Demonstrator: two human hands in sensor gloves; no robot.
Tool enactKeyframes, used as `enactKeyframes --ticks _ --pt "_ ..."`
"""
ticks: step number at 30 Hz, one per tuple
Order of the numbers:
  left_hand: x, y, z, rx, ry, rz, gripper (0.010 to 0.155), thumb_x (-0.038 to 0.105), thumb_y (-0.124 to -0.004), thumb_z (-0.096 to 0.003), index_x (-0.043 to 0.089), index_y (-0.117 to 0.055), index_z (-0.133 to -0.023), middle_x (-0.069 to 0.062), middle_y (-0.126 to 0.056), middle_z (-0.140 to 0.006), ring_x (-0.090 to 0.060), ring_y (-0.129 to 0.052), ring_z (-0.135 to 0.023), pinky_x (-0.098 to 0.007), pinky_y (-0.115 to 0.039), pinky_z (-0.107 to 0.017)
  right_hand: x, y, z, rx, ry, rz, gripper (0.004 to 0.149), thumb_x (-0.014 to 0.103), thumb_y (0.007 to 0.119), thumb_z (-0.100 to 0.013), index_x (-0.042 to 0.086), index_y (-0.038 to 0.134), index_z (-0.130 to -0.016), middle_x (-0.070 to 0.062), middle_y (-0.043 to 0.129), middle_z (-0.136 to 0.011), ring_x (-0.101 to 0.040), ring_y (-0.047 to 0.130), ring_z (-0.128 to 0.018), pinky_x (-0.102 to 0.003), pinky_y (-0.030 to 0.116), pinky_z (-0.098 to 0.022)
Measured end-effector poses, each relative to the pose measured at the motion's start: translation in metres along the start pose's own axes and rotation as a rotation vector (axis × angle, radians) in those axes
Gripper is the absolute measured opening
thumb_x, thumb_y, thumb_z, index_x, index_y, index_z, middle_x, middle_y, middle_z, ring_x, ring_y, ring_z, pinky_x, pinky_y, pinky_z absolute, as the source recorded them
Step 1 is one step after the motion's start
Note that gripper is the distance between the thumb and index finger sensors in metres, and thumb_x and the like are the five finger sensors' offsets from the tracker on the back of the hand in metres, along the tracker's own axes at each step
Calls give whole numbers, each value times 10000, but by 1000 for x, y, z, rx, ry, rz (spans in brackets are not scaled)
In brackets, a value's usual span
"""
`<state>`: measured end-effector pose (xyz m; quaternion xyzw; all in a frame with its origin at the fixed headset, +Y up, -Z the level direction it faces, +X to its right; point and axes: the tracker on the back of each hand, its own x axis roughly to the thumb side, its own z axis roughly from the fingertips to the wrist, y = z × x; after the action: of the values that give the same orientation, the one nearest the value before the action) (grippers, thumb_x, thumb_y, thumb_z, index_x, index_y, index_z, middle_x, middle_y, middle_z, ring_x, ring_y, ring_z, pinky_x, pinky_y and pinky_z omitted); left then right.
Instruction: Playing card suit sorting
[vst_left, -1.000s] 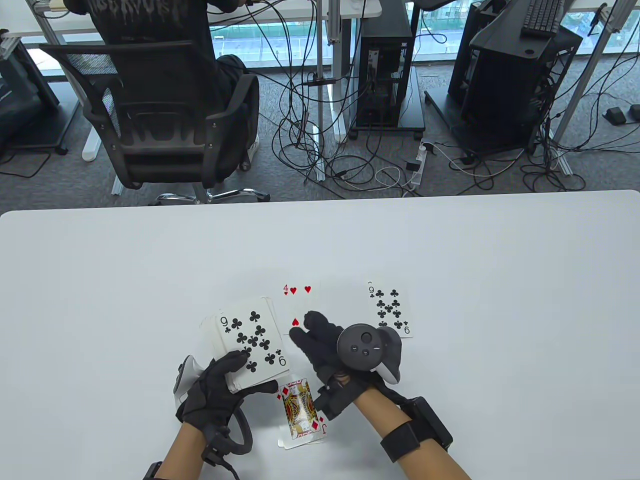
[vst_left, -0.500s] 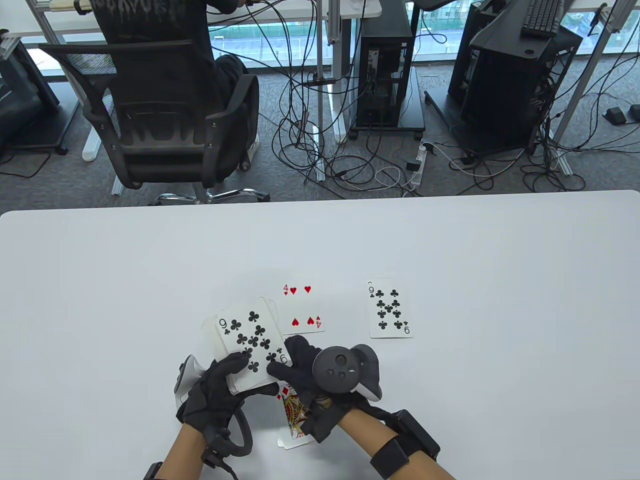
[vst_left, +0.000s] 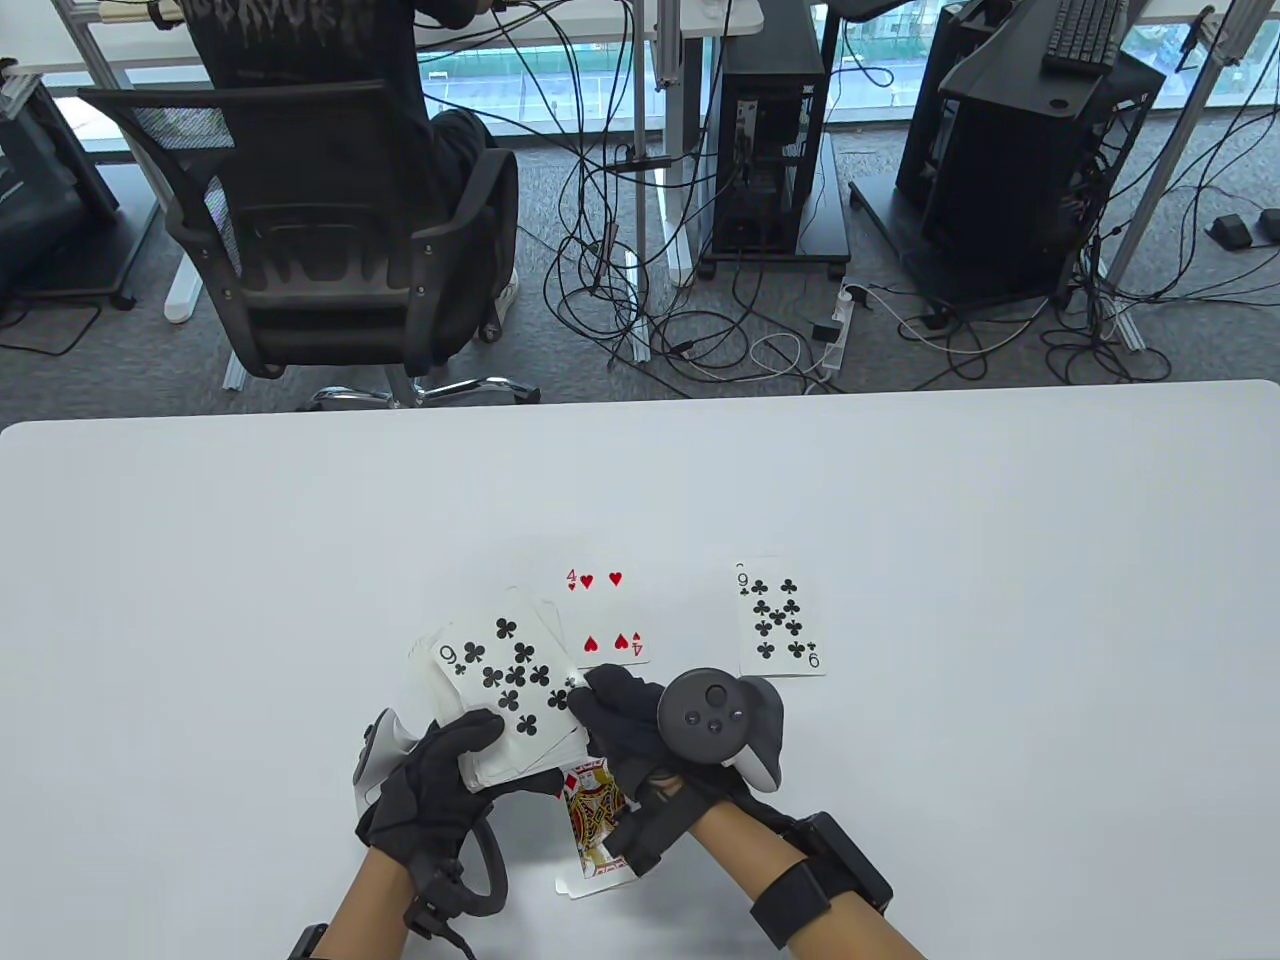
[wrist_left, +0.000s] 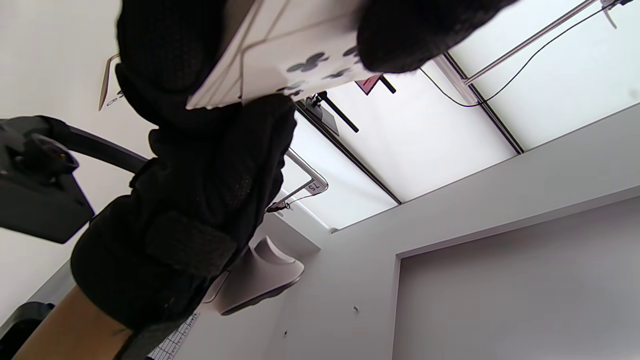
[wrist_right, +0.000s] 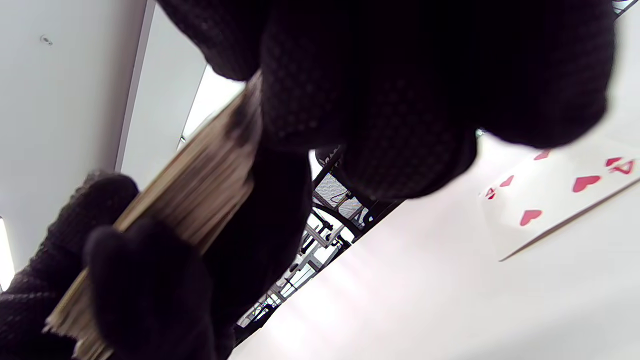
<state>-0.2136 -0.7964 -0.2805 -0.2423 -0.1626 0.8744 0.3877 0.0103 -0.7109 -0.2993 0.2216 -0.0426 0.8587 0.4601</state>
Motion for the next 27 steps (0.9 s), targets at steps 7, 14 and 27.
enactKeyframes --ticks 7,14,27 --pt "0 -1 -1 5 -22 34 624 440 -710 -626 377 -318 -1107 -18 -460 -1178 -386 -659 -1051 -483 -800 -594 -23 -30 -8 -57 128 -65 393 224 670 -537 -110 761 -725 -109 935 -403 -325 979 -315 -415 881 -199" --pt "1 -1 -1 7 -26 42 625 443 -709 -627 376 -317 -1108 -17 -461 -1178 -387 -660 -1049 -481 -802 -593 -67 -81 -18 -222 319 -186 394 222 673 -541 -113 756 -731 -107 932 -404 -322 977 -313 -412 879 -198" --pt "1 -1 0 22 -30 46 624 448 -704 -630 376 -310 -1109 -18 -458 -1178 -382 -661 -1051 -475 -804 -594 -141 -120 -8 -220 768 295 401 211 692 -529 -145 779 -693 -79 930 -321 -287 980 -210 -385 871 -122"
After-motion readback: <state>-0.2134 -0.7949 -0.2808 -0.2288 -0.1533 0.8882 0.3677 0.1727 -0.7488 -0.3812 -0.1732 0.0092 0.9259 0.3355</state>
